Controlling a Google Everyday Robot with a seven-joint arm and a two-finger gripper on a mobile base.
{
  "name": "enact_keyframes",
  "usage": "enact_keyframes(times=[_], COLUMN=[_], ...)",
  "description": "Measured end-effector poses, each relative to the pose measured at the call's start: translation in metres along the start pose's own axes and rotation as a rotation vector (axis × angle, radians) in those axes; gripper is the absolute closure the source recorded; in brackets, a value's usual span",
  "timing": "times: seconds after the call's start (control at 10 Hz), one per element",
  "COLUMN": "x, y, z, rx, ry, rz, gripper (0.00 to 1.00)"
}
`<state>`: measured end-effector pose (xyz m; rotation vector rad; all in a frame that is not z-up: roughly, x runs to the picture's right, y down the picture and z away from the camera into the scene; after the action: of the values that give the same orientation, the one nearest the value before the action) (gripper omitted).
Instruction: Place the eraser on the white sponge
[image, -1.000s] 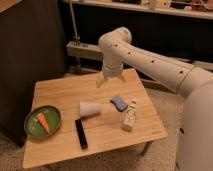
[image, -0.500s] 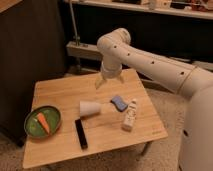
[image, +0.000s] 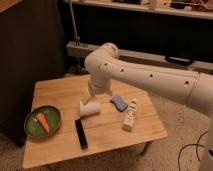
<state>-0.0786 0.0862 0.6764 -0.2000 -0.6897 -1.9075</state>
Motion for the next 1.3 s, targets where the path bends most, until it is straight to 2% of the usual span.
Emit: enact_keyframes(times=[0.2,0.3,0.5,0.7,1.1,1.3], x=[-0.015,-0.018,-0.021,-0.017,0.015,0.025], y=[-0.047,-0.069,-0.087,-0.085,-0.035,-0.027], z=[0.025,0.045,0.068,0.085,0.130,0.159], rx=[0.024,0.029,0.041,0.041,0.025,0.020], ry=[-0.003,-0.008,-0.026,-0.047,-0.093,-0.113], rz=[-0.041,-0.063,-0.074,-0.063,-0.043,-0.048], gripper=[0.22,0.22,0.22,0.22,0.22,0.22])
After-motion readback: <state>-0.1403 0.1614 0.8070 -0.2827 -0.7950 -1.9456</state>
